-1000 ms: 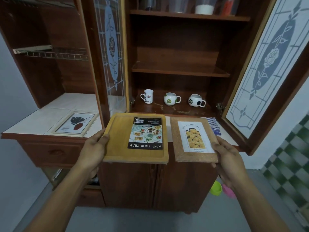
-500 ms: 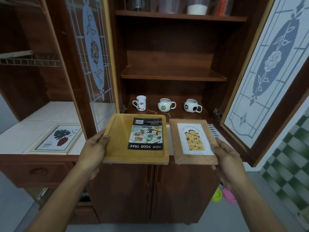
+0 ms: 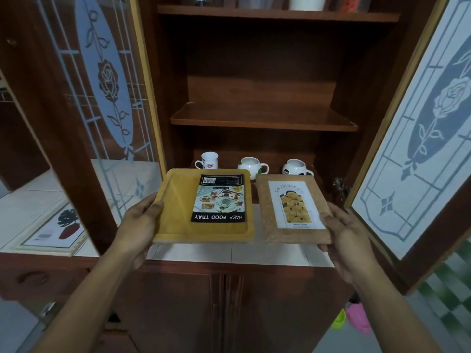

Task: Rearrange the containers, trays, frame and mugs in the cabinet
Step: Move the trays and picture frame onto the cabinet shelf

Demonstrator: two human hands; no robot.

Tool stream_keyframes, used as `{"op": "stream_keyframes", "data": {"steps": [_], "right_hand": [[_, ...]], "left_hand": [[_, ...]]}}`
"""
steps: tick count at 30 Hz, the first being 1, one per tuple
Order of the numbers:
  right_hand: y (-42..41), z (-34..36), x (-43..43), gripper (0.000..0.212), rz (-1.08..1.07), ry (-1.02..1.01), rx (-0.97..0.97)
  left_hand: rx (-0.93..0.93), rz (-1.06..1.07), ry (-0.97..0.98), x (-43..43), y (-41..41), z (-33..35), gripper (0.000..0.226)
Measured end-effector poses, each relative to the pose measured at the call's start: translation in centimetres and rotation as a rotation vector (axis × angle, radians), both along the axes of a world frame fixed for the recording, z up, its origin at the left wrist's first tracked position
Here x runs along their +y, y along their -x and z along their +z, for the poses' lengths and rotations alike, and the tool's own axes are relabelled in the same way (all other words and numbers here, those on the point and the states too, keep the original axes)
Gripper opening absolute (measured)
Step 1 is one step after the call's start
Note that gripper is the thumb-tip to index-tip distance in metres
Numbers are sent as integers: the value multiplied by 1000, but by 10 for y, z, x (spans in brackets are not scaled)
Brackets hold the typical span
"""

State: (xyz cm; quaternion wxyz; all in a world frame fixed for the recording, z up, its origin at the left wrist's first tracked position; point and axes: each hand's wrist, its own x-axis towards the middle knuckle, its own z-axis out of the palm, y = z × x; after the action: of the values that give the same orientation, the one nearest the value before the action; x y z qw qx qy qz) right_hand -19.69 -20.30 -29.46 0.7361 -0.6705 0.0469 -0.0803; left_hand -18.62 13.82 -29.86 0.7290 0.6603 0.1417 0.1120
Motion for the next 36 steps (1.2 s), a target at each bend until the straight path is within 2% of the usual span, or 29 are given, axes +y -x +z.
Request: {"op": "stream_keyframes", "data": {"steps": [6,13,28,36], "right_hand": [[-42,3,-5,31,17,-40,-16],[-83,25,6,32,6,-123,-40],[-190,92,1,23,-5,-123,-142],[-254,123,-4,21,3,-60,-109]], "left_hand": [[-36,5,11,-3,-35,5,20],[-68,12,7,3,-79,24,33],[-120,-5,-78,-2,-192,115,30],[-93,45,-154,-18,-245,156,18]]}}
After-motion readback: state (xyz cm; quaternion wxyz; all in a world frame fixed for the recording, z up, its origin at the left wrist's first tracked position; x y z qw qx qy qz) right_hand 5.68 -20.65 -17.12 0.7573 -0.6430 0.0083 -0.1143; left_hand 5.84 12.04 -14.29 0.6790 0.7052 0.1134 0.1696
